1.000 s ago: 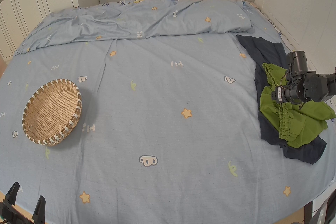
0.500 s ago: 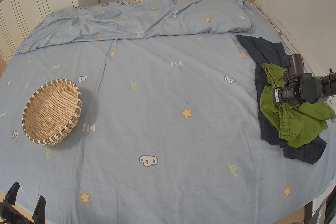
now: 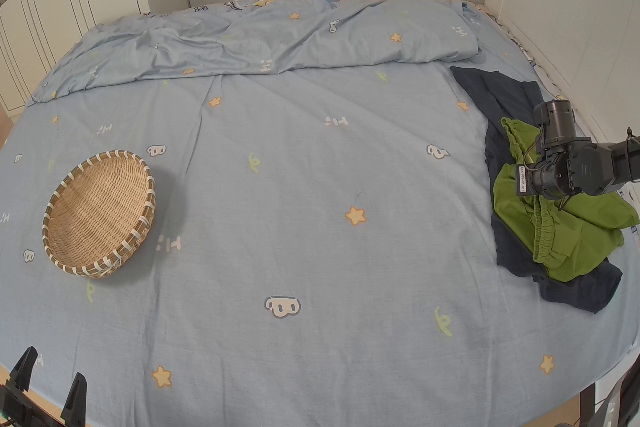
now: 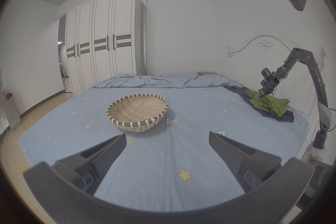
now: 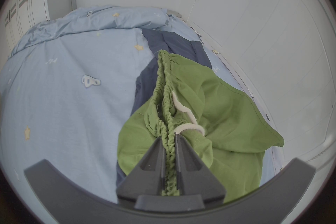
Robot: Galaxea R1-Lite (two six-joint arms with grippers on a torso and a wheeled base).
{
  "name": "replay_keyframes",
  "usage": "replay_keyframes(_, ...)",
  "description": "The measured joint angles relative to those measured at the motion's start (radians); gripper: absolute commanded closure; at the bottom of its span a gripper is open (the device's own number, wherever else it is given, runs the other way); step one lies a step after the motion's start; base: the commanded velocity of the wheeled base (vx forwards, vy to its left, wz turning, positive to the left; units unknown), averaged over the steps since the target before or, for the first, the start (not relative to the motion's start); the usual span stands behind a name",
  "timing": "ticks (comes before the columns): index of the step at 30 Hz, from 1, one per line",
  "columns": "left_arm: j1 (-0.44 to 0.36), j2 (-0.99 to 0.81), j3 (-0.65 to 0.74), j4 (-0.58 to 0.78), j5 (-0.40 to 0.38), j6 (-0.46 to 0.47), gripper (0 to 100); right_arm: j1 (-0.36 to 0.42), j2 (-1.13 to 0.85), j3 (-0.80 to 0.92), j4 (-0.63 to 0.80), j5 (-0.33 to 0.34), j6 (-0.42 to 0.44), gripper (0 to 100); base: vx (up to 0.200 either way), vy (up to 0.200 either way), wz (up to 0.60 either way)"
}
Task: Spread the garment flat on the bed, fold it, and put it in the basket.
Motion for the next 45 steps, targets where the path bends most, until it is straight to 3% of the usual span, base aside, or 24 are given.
replay_keyframes(8,0.000,0.000,0.000,0.000,0.000,0.000,0,0.047,-0.068,-0.062,0.173,0.034,0.030,100,0.000,0.000,0.00)
replay_keyframes(15,0.000,0.000,0.000,0.000,0.000,0.000,0,0.110,-0.151,-0.158,0.420,0.139,0.112,100,0.000,0.000,0.00)
replay_keyframes(21,0.000,0.000,0.000,0.000,0.000,0.000,0,0.230,-0.209,-0.244,0.594,0.226,0.222,100,0.000,0.000,0.00)
replay_keyframes(35,0.000,0.000,0.000,0.000,-0.001,0.000,0,0.633,-0.216,-0.384,0.566,0.241,0.443,100,0.000,0.000,0.00)
replay_keyframes(45,0.000,0.000,0.000,0.000,-0.002,0.000,0,0.797,-0.087,-0.608,0.484,0.225,0.501,100,0.000,0.000,0.00)
